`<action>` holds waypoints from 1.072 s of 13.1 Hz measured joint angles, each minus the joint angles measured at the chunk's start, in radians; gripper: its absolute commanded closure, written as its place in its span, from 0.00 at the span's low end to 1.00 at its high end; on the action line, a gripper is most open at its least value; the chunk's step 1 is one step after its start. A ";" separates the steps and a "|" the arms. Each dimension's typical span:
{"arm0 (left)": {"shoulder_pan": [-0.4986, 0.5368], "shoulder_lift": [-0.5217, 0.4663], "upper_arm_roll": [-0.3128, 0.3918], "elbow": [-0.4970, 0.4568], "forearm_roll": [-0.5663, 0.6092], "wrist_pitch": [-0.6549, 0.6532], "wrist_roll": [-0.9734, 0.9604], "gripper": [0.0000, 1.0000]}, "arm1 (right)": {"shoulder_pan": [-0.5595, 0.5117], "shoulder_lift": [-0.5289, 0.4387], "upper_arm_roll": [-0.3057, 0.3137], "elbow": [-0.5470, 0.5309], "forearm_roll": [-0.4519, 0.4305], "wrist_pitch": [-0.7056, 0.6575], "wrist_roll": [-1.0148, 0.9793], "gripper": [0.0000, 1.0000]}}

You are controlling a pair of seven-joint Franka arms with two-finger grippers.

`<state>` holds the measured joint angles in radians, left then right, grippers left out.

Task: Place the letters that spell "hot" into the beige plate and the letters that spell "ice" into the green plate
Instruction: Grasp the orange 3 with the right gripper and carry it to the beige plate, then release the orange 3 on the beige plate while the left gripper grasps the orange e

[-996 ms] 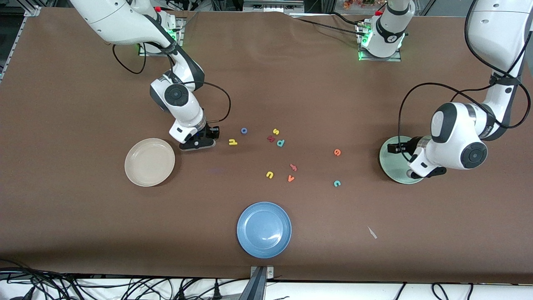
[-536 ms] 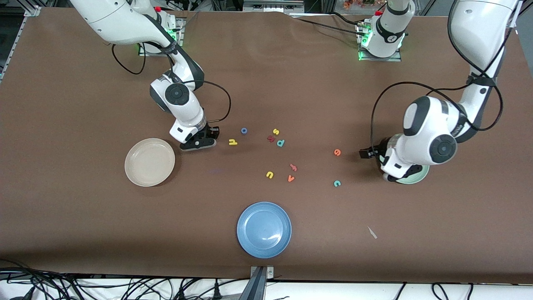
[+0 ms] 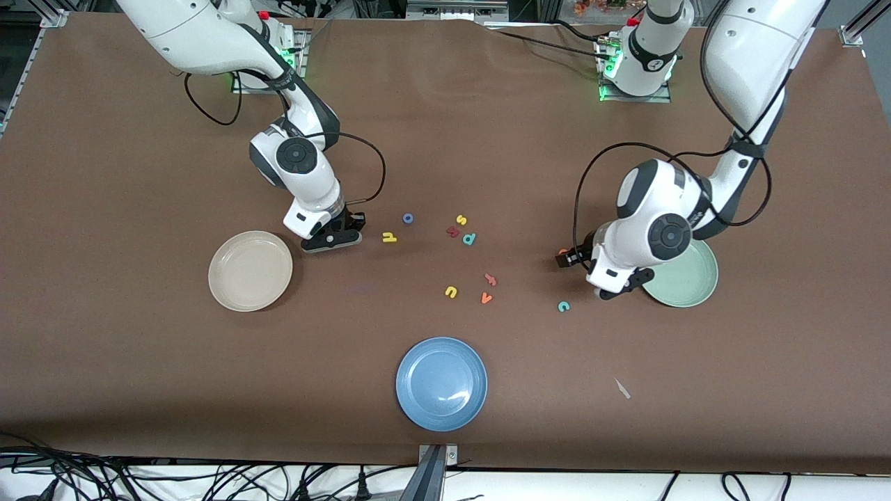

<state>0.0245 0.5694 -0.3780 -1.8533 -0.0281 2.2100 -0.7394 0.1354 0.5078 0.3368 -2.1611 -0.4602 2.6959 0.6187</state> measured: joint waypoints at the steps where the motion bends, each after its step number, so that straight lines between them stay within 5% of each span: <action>1: -0.004 0.006 0.000 -0.017 0.000 0.027 -0.001 0.22 | -0.004 -0.002 -0.006 0.001 -0.004 0.002 -0.005 0.94; 10: -0.022 0.054 0.001 -0.062 0.076 0.089 -0.079 0.26 | -0.172 -0.137 -0.018 0.005 0.002 -0.102 -0.342 0.94; 14: -0.028 0.065 0.001 -0.062 0.076 0.094 -0.088 0.41 | -0.294 -0.145 -0.021 0.004 0.027 -0.105 -0.577 0.94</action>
<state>-0.0030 0.6344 -0.3769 -1.9149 0.0477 2.3041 -0.8273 -0.1587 0.3632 0.3153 -2.1573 -0.4336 2.5906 0.0419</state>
